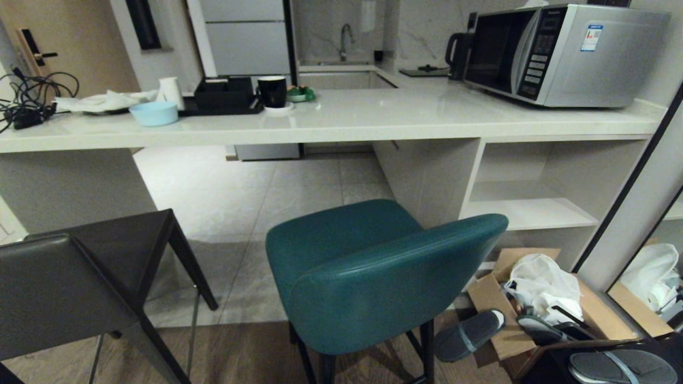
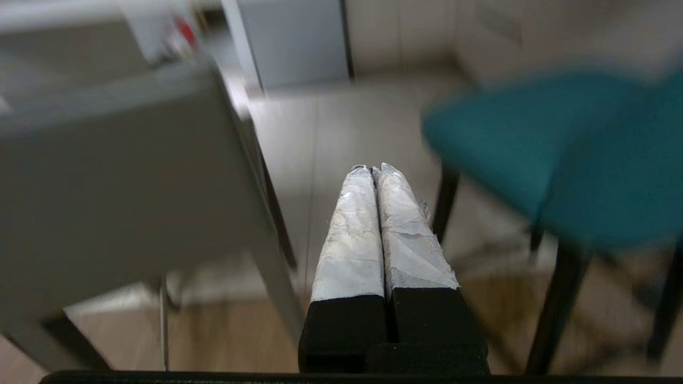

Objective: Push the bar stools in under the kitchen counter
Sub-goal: Push the gray chair back under the dining table

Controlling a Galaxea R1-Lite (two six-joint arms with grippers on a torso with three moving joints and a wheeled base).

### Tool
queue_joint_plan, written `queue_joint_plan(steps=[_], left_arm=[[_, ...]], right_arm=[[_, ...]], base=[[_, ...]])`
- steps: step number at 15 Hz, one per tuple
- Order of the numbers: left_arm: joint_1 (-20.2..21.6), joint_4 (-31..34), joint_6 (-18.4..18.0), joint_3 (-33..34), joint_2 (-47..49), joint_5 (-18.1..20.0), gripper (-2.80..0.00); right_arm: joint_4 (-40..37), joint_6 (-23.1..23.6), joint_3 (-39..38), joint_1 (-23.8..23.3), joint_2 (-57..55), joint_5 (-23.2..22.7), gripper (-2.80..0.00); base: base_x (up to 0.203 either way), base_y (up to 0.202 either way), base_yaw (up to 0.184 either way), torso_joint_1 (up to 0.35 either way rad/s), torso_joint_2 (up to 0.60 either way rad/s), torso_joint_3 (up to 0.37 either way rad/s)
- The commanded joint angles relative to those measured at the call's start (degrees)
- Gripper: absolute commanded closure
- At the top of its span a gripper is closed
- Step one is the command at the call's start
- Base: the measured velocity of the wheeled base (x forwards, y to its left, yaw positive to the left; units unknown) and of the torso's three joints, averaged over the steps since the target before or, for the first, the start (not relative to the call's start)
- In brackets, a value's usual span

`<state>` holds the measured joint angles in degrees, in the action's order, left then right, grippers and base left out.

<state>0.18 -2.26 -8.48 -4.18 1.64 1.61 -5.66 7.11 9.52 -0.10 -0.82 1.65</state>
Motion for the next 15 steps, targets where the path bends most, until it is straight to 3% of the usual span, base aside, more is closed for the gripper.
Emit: queue_joint_plan(steps=[1, 3, 5, 8, 11, 15], left_arm=[[-0.2, -0.3, 0.4, 5.5, -1.7, 0.2, 0.0], [-0.1, -0.3, 2.1, 5.2, -1.7, 0.1, 0.0], [-0.2, -0.3, 2.9, 5.2, -1.7, 0.1, 0.0], [-0.3, -0.4, 6.2, 5.2, -1.7, -1.3, 0.0], [-0.2, -0.5, 5.8, 5.2, -1.7, -0.9, 0.0], [-0.2, -0.4, 6.7, 5.2, -1.7, -1.5, 0.0]], right_arm=[[6.2, 0.3, -8.6, -0.1, 0.8, -1.6, 0.0], [5.3, 1.7, -9.5, -0.1, 0.8, -3.6, 0.0], [5.2, -1.2, -9.5, -0.1, 0.8, -3.7, 0.0], [5.1, -0.1, -9.5, -0.1, 0.8, -3.6, 0.0], [5.2, 0.2, -9.5, 0.0, 0.8, -4.6, 0.0], [5.6, -6.5, -9.5, 0.0, 0.7, -1.5, 0.0]], base=[[0.0, 0.0, 0.0, 0.0, 0.0, 0.0], [0.0, 0.0, 0.0, 0.0, 0.0, 0.0], [0.0, 0.0, 0.0, 0.0, 0.0, 0.0], [0.0, 0.0, 0.0, 0.0, 0.0, 0.0], [0.0, 0.0, 0.0, 0.0, 0.0, 0.0], [0.0, 0.0, 0.0, 0.0, 0.0, 0.0]])
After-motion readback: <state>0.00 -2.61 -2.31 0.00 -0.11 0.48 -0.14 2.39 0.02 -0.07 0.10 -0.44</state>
